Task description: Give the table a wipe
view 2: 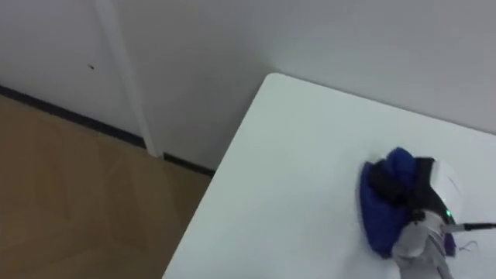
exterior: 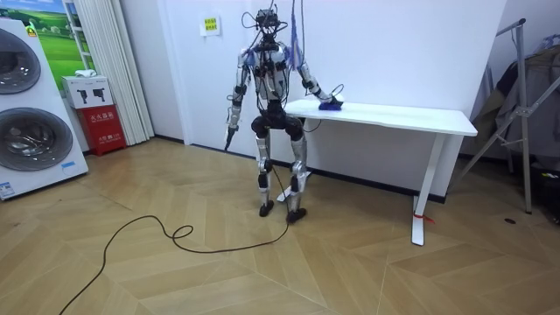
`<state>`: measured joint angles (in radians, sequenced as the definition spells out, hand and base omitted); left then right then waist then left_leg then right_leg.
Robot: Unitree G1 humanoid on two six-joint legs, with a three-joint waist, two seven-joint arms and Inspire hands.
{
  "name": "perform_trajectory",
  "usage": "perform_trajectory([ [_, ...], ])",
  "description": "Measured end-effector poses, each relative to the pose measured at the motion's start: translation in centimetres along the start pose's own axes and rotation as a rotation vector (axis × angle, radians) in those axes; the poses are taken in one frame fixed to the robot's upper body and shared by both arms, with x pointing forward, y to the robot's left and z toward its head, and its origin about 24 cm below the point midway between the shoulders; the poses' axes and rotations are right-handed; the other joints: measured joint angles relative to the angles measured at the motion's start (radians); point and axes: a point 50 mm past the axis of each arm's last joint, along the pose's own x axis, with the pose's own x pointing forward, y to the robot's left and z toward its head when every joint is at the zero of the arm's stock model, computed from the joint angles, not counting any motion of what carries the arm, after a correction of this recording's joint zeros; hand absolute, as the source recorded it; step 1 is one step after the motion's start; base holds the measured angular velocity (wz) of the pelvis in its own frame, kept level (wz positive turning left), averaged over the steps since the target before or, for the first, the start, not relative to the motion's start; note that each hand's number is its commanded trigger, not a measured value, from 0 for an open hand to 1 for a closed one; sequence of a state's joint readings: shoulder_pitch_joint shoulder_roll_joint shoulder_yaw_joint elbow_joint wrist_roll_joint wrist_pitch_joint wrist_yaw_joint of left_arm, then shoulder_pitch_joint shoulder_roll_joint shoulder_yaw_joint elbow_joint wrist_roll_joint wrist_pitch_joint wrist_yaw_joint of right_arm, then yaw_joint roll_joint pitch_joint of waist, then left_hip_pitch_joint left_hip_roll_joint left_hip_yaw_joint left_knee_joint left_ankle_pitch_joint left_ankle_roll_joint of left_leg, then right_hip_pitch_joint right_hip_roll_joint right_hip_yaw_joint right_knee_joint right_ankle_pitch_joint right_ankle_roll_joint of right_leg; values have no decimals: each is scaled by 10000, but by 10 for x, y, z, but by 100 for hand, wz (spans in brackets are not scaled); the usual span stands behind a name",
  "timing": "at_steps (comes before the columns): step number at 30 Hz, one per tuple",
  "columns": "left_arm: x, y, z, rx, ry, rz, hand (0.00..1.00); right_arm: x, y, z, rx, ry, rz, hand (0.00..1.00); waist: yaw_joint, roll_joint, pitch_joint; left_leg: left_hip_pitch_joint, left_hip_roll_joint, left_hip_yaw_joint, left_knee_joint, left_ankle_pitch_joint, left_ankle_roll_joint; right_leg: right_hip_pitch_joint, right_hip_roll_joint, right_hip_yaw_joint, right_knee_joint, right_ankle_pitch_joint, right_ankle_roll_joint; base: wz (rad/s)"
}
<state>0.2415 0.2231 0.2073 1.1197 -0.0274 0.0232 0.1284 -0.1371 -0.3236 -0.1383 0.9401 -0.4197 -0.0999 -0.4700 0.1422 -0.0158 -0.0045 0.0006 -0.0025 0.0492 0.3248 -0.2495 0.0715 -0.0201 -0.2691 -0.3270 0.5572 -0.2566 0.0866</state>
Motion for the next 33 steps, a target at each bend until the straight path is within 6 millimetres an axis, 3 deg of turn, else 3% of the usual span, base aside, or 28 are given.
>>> perform_trajectory([
  [1, 2, 1, 12, 263, -358, 46, 0, -2, 7, 5, 16, 56, -14, 100, 23, 74, -10, -195, 235, -1, 435, -215, -143, -123, -509, 84, 39, 16, 8, -36],
  [2, 4, 1, 25, 424, -739, 110, 0, -2, 16, 19, 79, -41, 50, 100, 134, 106, -12, -469, 525, 9, 781, -374, -350, -357, -739, 431, -196, 92, 18, -37],
  [3, 5, 0, 36, 442, -1007, 105, 0, -2, 19, 27, 65, -150, 58, 100, 219, 106, -9, -640, 692, 16, 933, -409, -464, -460, -804, 526, -381, 195, 40, -37],
  [5, 6, -5, 64, 501, -1620, 0, 0, 1, 30, 67, -205, -975, 251, 100, 659, 58, -1, -1308, 1424, -2, 1287, -337, -970, -708, -788, 690, -1628, 906, 153, -35],
  [6, 6, -7, 71, 530, -1773, -51, 0, 1, 32, 82, -231, -1369, 390, 100, 759, 3, 13, -1450, 1558, -4, 1299, -286, -1098, -758, -789, 724, -1939, 1133, 153, -37],
  [8, 5, -16, 93, 485, -2255, -294, 0, -2, 41, 147, -775, -3540, 1070, 100, 1290, -237, 35, -1849, 2226, 7, 1224, 37, -1824, -1000, -557, 773, -2774, 1964, 181, -31],
  [9, 4, -17, 98, 474, -2374, -337, 0, -5, 42, 164, -872, -4175, 1189, 100, 1395, -310, 90, -1899, 2414, -9, 1158, 147, -2029, -1004, -437, 741, -2858, 2088, 174, -14],
  [10, 3, -18, 107, 374, -2606, -405, 0, -8, 40, 191, -1068, -5309, 1255, 100, 1647, -449, 157, -2015, 2805, -94, 988, 367, -2498, -1065, -57, 569, -2797, 2178, 285, -11],
  [11, 2, -24, 106, 134, -2648, -607, 0, -10, 36, 207, -1099, -6001, 1206, 100, 1969, -266, 142, -1987, 3390, -247, 723, 623, -2958, -1266, 488, 242, -2164, 1619, 567, 0],
  [12, 2, -26, 102, 56, -2542, -726, 0, -11, 35, 211, -1014, -6169, 1138, 100, 1936, -136, 157, -1987, 3712, -334, 510, 867, -2971, -1385, 741, 15, -1769, 1339, 306, 41],
  [13, 3, -24, 92, -18, -2288, -841, 0, -9, 32, 203, -1151, -6143, 1064, 100, 1728, -150, 162, -2054, 3981, -285, 129, 1456, -2583, -1480, 930, -397, -1357, 777, 73, 98],
  [14, 4, -21, 75, -28, -1907, -866, 0, -4, 31, 177, -1680, -5702, 1072, 100, 1476, -200, 149, -2135, 4037, -119, -12, 2005, -2181, -1357, 964, -798, -1131, 323, -116, 109],
  [15, 4, -18, 67, -47, -1742, -838, 0, -2, 30, 159, -1768, -5316, 1126, 100, 1335, -202, 148, -2172, 4007, 14, 115, 2096, -2200, -1220, 978, -979, -1122, 176, -181, 109],
  [16, 3, -8, 38, 67, -1115, -602, 0, -2, 25, 125, -1255, -4559, 897, 100, 920, -185, 160, -2221, 3834, 335, 501, 2083, -2190, -811, 932, -1397, -1284, 21, -261, 97],
  [17, 1, 5, 6, 123, -363, -267, 0, -3, 17, 92, -1050, -3813, 545, 100, 472, -251, 164, -2196, 3442, 430, 822, 1990, -2067, -411, 935, -1620, -1579, -21, -277, 90],
  [18, -2, 11, -9, 148, 10, -118, 0, -3, 12, 76, -975, -3420, 347, 100, 258, -230, 189, -2192, 3207, 431, 992, 1870, -1964, -220, 935, -1719, -1768, -19, -280, 70],
  [19, -7, 20, -34, 212, 657, 97, 0, -3, -3, 45, -989, -2660, -156, 100, -37, -276, 139, -2153, 2691, 460, 1333, 1490, -1800, 70, 931, -1854, -2011, 6, -282, 49],
  [20, -10, 27, -47, 410, 1042, 262, 0, -1, -21, 19, -1038, -1899, -684, 100, -154, -186, 97, -2091, 2158, 476, 1387, 1063, -1742, 191, 938, -1916, -2172, 8, -278, 37],
  [22, -13, 33, -56, 51, 1291, 525, 0, -5, -34, -10, -999, -979, -1089, 100, -155, -117, 41, -1617, 1749, 760, 938, 824, -1620, 349, 988, -1784, -2337, 30, -245, -7],
  [23, -14, 32, -61, -92, 1408, 626, 0, -5, -41, -17, -986, -808, -1312, 100, -35, -102, 32, -1240, 1702, 906, 521, 815, -1637, 419, 1017, -1621, -2423, 65, -215, -38],
  [25, -15, 25, -65, -168, 1489, 492, 0, -5, -42, -13, -877, -934, -1504, 100, 78, 55, -4, -914, 1642, 967, 220, 777, -1700, 424, 1028, -1327, -2496, 137, -162, -49],
  [27, -12, 18, -54, -41, 1211, 297, 0, -2, -41, -5, -861, -1108, -1625, 100, 89, 151, 9, -574, 1602, 1180, -266, 749, -1817, 378, 1033, -1103, -2539, 214, -103, -35],
  [30, -4, 6, -20, -68, 420, 85, 0, 0, -32, 17, -864, -1440, -1575, 100, 330, 118, -32, -452, 1519, 1148, -644, 786, -1825, 158, 1129, -685, -2681, 479, -103, -44],
  [33, 1, -7, 14, 67, -372, 20, 0, -6, -2, 75, -1050, -3043, -809, 100, 704, 47, -28, -394, 1520, 1121, -900, 818, -1840, -170, 1234, -278, -2655, 725, -215, -56],
])
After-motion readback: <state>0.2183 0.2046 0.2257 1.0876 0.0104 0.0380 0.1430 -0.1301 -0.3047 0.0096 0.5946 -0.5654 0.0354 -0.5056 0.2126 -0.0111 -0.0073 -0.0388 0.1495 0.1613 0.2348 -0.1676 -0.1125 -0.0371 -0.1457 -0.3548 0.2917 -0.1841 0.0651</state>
